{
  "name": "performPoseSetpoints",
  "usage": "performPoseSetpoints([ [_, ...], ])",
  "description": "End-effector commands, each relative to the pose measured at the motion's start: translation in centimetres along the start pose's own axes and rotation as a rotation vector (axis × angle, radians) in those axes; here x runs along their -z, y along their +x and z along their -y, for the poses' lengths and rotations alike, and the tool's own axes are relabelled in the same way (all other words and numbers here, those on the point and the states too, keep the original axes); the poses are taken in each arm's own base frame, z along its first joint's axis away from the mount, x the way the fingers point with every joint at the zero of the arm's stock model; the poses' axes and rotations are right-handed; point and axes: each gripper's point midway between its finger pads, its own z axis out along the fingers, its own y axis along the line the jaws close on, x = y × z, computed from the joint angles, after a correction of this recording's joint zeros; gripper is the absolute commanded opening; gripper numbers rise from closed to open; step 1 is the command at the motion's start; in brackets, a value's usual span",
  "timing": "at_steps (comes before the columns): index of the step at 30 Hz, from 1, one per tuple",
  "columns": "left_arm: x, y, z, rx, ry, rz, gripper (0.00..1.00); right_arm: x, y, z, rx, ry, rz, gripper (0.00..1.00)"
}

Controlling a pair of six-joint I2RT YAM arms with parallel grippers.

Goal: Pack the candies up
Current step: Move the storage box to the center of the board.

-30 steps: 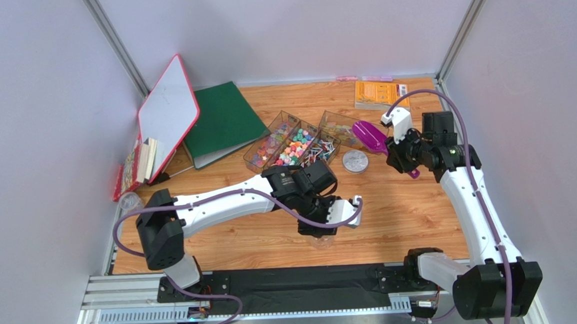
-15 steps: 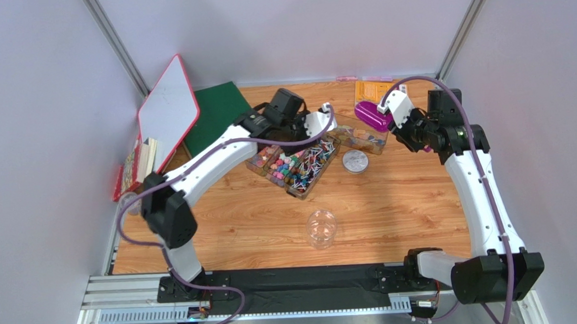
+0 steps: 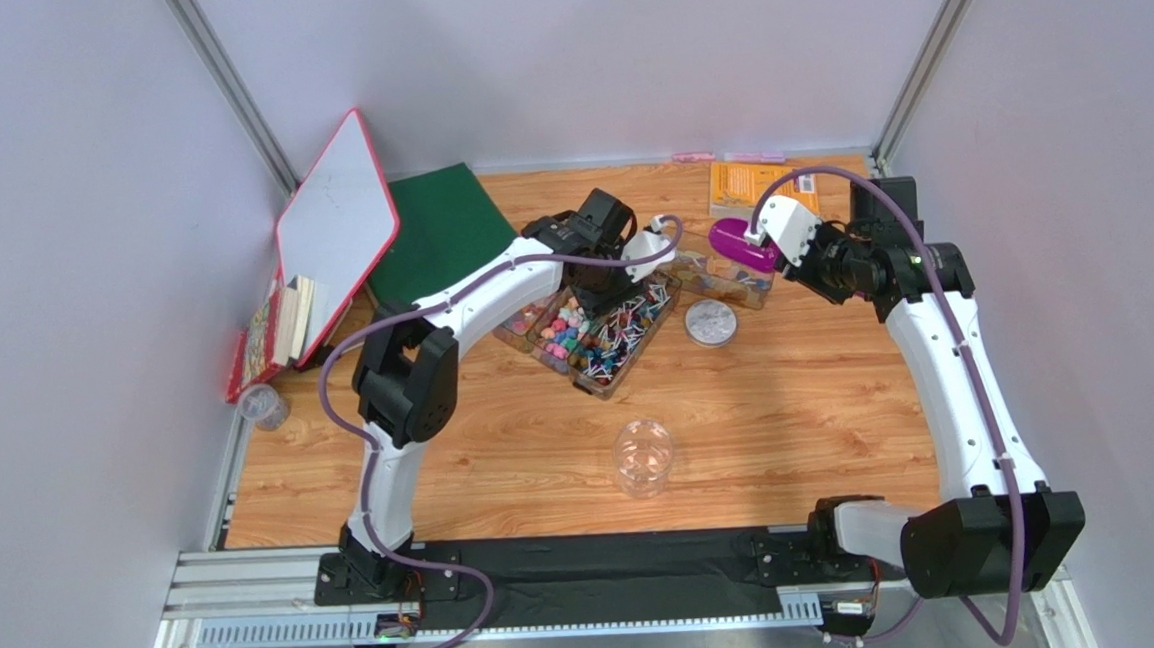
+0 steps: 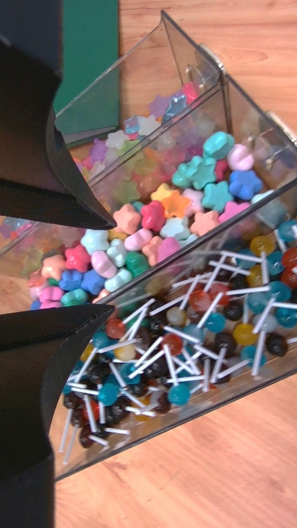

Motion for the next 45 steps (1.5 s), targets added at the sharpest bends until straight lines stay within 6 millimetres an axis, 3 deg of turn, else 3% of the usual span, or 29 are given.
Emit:
performPoseSetpoints([
  [1,-1.6,-1.4,-0.3,0.059,-0.01,0.026,0.55,0.7,-0.8,1.0,0.046,0.026,0.021,0.0],
  [12,-3.4,-0.7,0.3,0.056,0.03,-0.01,0.54,0.5,-0.6,0.5,0.01,0.019,0.026,0.0],
  [19,-4.6,-1.2,0.2,-0.007,0.058,0.009,0.19,1.0,0.2,0.0,0.03,0.035,0.003,0.0],
  [25,-5.2,-1.6,-0.7,-0.152,0.039,0.03,0.06,0.7,1.1,-0.8,0.035,0.027,-0.018,0.0],
  [33,-6.0,-3.2,-0.6,-0.283,0.069,0.115,0.04,1.0,1.6,-1.3,0.037,0.037,-0.03,0.0],
  [34,-6.1,-3.7,-0.7,-0.318,0.068,0.136,0.04,1.2,2.4,-1.0,0.025,0.05,-0.046,0.0],
  [40,-6.3,-6.4,0.6,-0.454,0.109,0.249,0.04,2.1,3.5,-1.7,0.017,0.048,-0.068,0.0],
  [45,-5.8,-8.1,3.1,-0.466,0.173,0.306,0.0,2.4,4.4,-2.1,-0.008,0.051,-0.083,0.0],
])
